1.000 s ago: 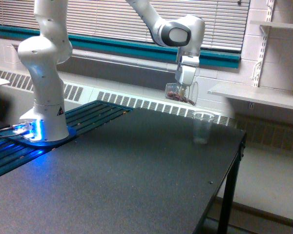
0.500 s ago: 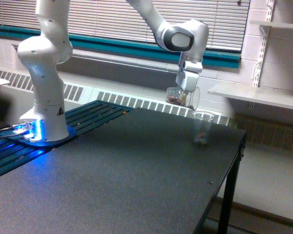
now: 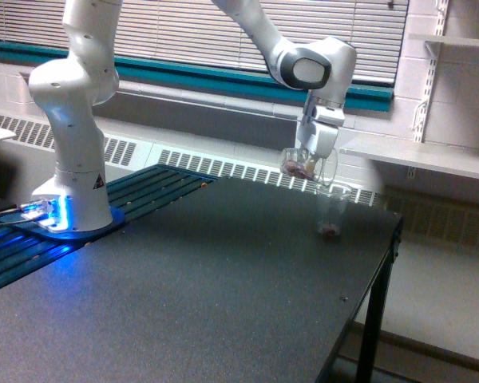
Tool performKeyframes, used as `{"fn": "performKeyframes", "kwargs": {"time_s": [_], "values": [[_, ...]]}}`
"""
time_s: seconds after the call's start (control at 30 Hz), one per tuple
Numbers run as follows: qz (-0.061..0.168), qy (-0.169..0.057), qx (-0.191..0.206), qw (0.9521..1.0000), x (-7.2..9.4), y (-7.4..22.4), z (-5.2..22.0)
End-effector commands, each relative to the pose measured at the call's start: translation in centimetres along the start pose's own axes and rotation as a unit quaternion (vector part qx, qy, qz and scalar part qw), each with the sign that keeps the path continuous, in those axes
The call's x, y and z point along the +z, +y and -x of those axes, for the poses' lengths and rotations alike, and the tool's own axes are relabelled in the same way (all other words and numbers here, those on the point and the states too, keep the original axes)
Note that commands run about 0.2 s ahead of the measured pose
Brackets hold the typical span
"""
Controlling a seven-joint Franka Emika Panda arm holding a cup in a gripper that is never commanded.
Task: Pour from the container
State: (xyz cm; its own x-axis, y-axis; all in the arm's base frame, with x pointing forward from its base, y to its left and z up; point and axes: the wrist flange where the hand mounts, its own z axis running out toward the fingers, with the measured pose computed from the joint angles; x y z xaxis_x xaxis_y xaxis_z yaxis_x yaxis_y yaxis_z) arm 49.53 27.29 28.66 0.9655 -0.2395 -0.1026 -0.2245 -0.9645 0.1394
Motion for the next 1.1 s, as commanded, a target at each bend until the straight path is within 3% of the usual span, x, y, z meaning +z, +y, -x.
{"fn": "performKeyframes", "kwargs": {"time_s": [0.03,0.37,0.8,1.1], "values": [[0.003,-0.010,-0.029,0.9995,-0.5,-1.3,0.0],[0.013,-0.042,-0.052,0.9977,-0.7,-2.4,1.3],[0.023,-0.047,-0.054,0.9972,-1.3,-2.8,1.0],[0.018,-0.033,-0.053,0.9979,-2.6,-3.2,0.8]]}}
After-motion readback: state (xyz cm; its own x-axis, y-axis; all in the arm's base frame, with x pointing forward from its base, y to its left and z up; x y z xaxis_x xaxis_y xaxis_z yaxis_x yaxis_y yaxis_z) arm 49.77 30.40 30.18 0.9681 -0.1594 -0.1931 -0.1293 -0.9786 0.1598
